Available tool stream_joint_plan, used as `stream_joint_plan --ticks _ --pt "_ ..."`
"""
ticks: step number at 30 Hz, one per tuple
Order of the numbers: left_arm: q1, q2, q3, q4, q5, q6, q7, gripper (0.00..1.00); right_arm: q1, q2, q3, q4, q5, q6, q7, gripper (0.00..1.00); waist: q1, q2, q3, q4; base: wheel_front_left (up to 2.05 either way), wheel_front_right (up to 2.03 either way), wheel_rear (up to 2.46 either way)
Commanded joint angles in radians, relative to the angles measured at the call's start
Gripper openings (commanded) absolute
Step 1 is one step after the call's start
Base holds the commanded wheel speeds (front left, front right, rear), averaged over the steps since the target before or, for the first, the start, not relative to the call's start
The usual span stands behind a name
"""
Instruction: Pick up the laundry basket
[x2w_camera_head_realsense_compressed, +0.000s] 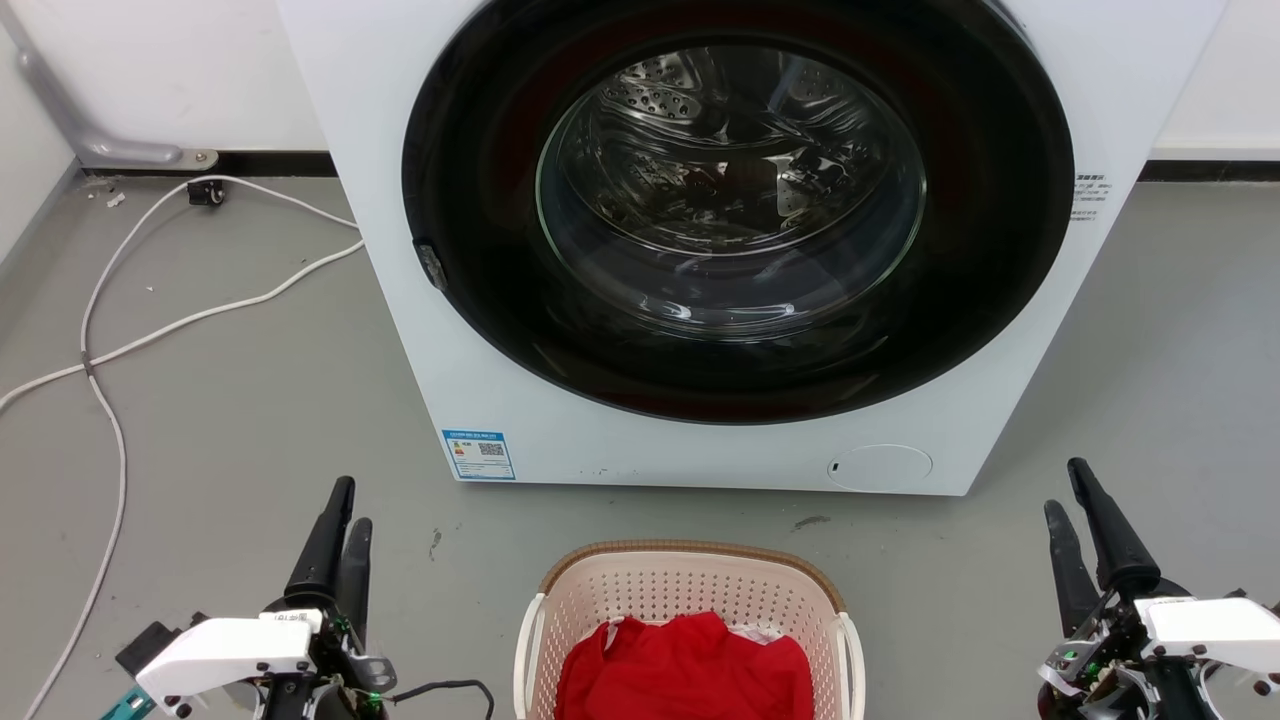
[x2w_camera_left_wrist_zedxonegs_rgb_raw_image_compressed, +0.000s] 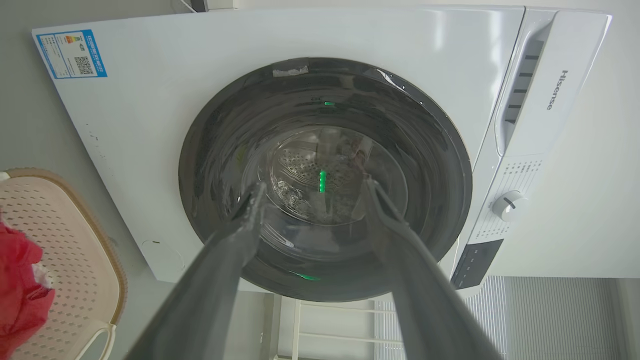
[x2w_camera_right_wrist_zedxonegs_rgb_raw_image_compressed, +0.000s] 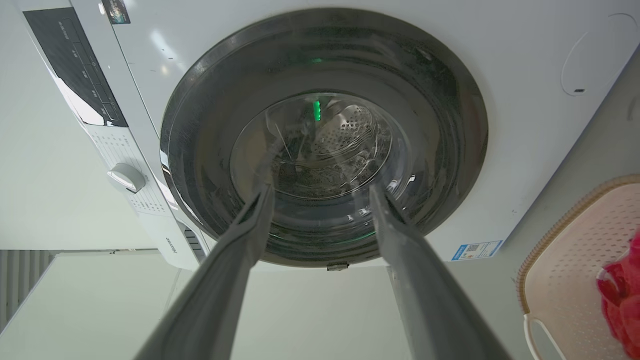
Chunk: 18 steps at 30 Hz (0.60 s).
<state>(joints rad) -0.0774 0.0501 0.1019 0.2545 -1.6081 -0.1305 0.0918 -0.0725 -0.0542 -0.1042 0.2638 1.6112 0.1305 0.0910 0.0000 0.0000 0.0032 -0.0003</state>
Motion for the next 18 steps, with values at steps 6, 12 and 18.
stream_joint_plan --ticks 6,12,18 --pt "-0.014 0.005 0.004 -0.059 0.114 0.005 -0.035 1.00 -0.007 -0.002 -0.013 -0.039 -0.120 0.000 -0.034 1.00 0.0000 0.0000 0.001 0.000 0.00 0.00 0.00" --pt "-0.006 0.004 -0.026 -0.098 0.269 0.033 -0.063 1.00 0.005 -0.002 0.001 -0.092 -0.287 0.000 -0.062 1.00 0.0000 0.0000 0.002 -0.001 0.00 0.00 0.00" --pt "0.003 0.004 -0.055 -0.127 0.402 0.060 -0.088 1.00 0.023 -0.001 0.022 -0.134 -0.454 0.000 -0.087 1.00 0.0000 0.0000 0.002 -0.001 0.00 0.00 0.00"
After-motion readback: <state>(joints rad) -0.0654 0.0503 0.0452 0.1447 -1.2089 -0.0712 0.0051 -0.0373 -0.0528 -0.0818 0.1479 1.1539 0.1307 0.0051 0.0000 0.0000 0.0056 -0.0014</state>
